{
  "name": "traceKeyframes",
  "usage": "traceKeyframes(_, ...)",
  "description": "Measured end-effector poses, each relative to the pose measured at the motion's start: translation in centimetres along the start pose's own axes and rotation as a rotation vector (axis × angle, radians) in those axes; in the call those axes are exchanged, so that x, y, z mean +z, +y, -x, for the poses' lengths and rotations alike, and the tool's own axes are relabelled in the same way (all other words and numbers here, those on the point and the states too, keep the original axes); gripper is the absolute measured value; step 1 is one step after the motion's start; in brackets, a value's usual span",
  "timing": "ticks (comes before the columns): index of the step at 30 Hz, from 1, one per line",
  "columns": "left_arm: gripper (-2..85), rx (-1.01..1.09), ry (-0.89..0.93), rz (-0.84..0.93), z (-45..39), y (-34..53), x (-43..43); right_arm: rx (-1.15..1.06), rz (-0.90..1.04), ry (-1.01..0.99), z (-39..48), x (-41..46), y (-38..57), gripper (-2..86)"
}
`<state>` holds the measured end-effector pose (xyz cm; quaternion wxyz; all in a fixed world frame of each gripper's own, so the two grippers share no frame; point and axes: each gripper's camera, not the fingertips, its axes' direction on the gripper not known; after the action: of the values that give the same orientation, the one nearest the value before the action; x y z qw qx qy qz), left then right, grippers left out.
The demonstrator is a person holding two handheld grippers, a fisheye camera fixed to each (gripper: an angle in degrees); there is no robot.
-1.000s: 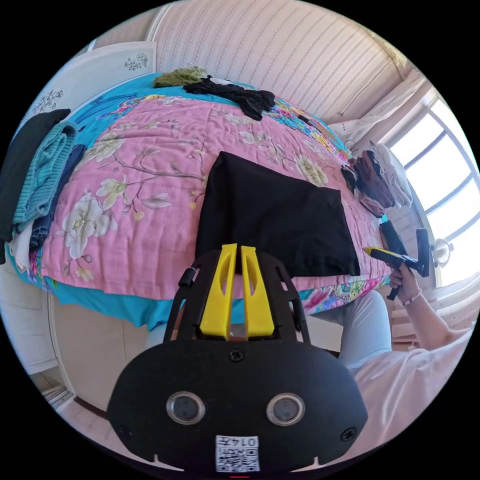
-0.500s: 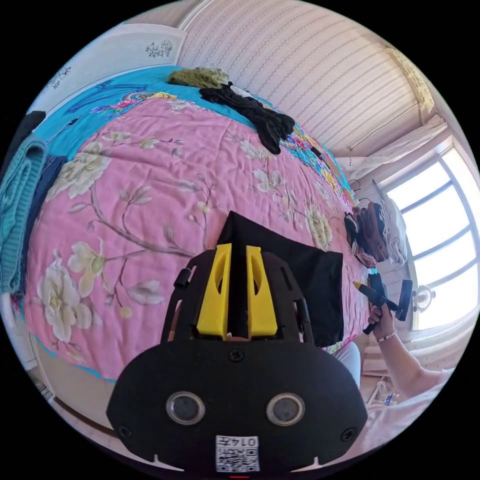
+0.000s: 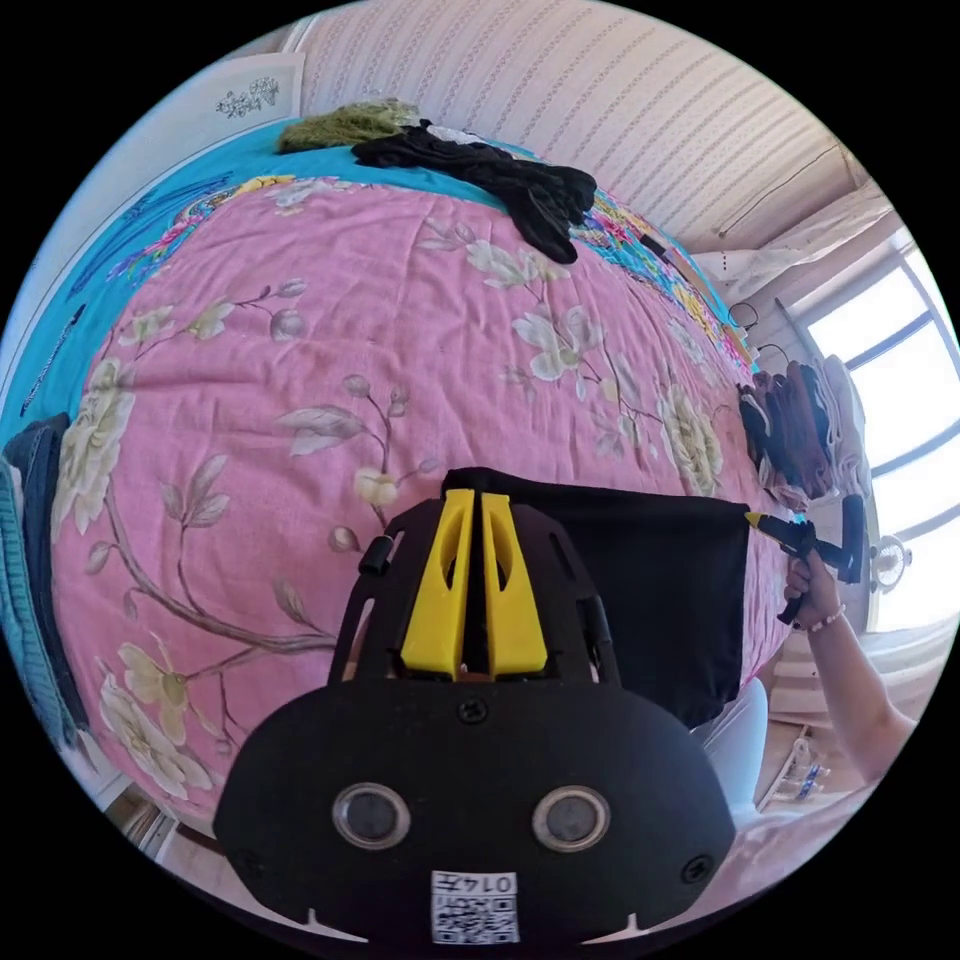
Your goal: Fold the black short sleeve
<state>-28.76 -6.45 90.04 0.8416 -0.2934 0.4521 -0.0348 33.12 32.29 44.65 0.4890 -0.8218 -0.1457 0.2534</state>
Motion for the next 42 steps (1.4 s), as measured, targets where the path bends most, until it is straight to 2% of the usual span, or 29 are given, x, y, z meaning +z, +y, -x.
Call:
traceKeyframes(3, 0.5, -0.037, 0.018, 0.006, 0.7, 0.7, 1.4, 0.044, 0.006, -0.04, -0.3, 1.0, 0.5, -0.1)
traceKeyframes(6, 4.2, -0.071, 0.028, -0.046, 1.4, 2.5, 0.3, 0.049, -0.101, -0.033, 0.9, -0.9, 1.7, -0.3)
traceKeyframes(8, 4.8, -0.036, 0.012, -0.097, 1.4, 4.6, -1.4, 0.0, -0.166, -0.007, 2.2, -2.4, 3.3, -0.3)
traceKeyframes(10, 4.8, 0.039, 0.008, -0.155, 0.6, 9.4, -3.8, -0.154, -0.171, -0.04, 5.2, -3.4, 6.5, -0.4)
traceKeyframes(12, 4.3, 0.101, 0.028, -0.179, -0.9, 14.1, -5.1, -0.293, -0.103, -0.061, 8.2, -2.9, 9.6, -0.4)
traceKeyframes(16, 0.8, 0.2, 0.067, -0.153, -5.3, 25.7, -3.8, -0.551, 0.067, 0.066, 15.1, 0.4, 16.6, -0.4)
traceKeyframes(19, -0.7, 0.172, 0.023, -0.112, -6.4, 31.1, -0.6, -0.566, 0.227, 0.184, 17.0, 4.3, 18.3, -0.3)
traceKeyframes(21, -0.9, 0.179, -0.001, -0.034, -6.3, 32.7, 2.0, -0.549, 0.244, 0.196, 17.2, 5.8, 18.4, -0.3)
traceKeyframes(25, -1.0, 0.14, 0.004, -0.042, -6.0, 34.9, 1.7, -0.509, 0.347, 0.134, 17.9, 5.7, 16.8, -0.4)
traceKeyframes(27, -1.0, 0.191, -0.02, -0.111, -7.1, 36.2, 0.0, -0.604, 0.404, 0.188, 19.7, 4.9, 16.9, -0.4)
traceKeyframes(31, -1.0, 0.35, 0.018, -0.169, -11.7, 38.2, 0.5, -0.866, 0.233, 0.366, 25.3, 4.1, 16.4, -0.8)
traceKeyframes(33, -1.0, 0.369, 0.039, -0.152, -13.9, 38.4, 2.6, -0.928, 0.196, 0.386, 27.4, 5.4, 14.3, -0.9)
traceKeyframes(37, -1.0, 0.453, 0.031, -0.158, -18.4, 39.7, 7.2, -0.888, 0.174, 0.365, 31.3, 8.9, 7.8, -0.9)
traceKeyframes(39, -1.0, 0.484, 0.004, -0.078, -19.4, 40.3, 10.3, -0.856, 0.18, 0.39, 32.2, 10.6, 5.8, -0.8)
traceKeyframes(40, -1.0, 0.496, -0.006, -0.001, -19.7, 41.0, 12.8, -0.825, 0.257, 0.406, 32.0, 12.8, 4.8, -0.7)
traceKeyframes(41, -1.0, 0.501, -0.011, 0.002, -19.6, 41.5, 13.7, -0.81, 0.333, 0.407, 31.6, 14.3, 4.4, -0.7)
traceKeyframes(42, -1.0, 0.516, 0.007, -0.054, -19.2, 42.7, 14.0, -0.784, 0.314, 0.369, 30.9, 15.0, 4.0, -0.5)
